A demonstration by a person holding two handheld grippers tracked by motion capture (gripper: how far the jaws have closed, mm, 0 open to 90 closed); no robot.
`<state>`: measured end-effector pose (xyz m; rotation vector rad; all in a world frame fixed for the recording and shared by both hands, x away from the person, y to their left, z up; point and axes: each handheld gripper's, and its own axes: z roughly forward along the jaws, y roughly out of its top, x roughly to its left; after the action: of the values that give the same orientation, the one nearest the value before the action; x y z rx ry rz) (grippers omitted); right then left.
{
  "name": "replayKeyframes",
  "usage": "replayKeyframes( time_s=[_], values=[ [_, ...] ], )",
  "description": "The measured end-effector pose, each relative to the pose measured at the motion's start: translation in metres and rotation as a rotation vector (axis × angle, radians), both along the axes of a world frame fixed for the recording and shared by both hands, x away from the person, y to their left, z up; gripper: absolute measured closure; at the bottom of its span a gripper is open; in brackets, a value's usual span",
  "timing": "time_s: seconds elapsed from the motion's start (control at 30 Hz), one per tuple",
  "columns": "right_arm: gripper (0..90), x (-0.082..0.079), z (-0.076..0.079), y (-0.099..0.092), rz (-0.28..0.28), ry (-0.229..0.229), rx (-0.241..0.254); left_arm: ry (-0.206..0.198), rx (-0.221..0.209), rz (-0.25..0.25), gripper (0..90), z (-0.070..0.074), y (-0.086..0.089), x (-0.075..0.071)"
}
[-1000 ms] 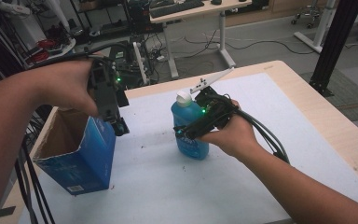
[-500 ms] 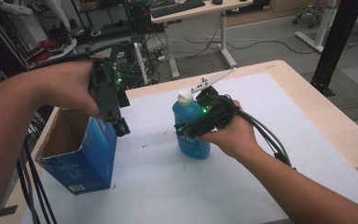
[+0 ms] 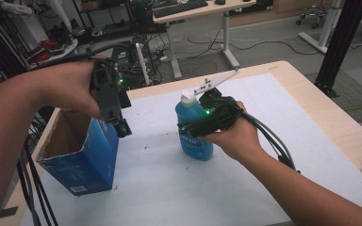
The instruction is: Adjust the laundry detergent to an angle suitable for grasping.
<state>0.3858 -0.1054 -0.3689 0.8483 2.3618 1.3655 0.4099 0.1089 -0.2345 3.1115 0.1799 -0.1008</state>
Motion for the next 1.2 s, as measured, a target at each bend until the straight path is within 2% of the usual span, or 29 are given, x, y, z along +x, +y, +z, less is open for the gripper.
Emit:
replayKeyframes(
  time_s=[0.13,0.4,0.57,0.93,1.2],
  values=[
    [32.9,-0.0010,-0.0004,0.0002,0.005,-0.007,-0.003,-0.002,-0.002,0.001,4.4,-0.0003,0.0004,0.0002],
    [35.1,-0.0024,0.0001,0.0000,-0.001,-0.017,-0.007,0.001,-0.003,0.005,4.4,-0.0012,0.0007,0.0002],
    [39.7,-0.0030,0.0002,-0.0001,0.005,-0.024,-0.006,0.003,0.001,0.006,4.4,-0.0021,-0.0001,0.0000],
    [43.2,-0.0049,0.0007,0.0010,0.005,-0.050,-0.034,0.002,0.001,0.006,4.4,-0.0025,-0.0002,0.0000],
    [44.1,-0.0026,0.0043,-0.0019,0.053,-0.058,-0.042,0.003,-0.004,0.006,4.4,-0.0026,0.0001,0.0008]
  ],
)
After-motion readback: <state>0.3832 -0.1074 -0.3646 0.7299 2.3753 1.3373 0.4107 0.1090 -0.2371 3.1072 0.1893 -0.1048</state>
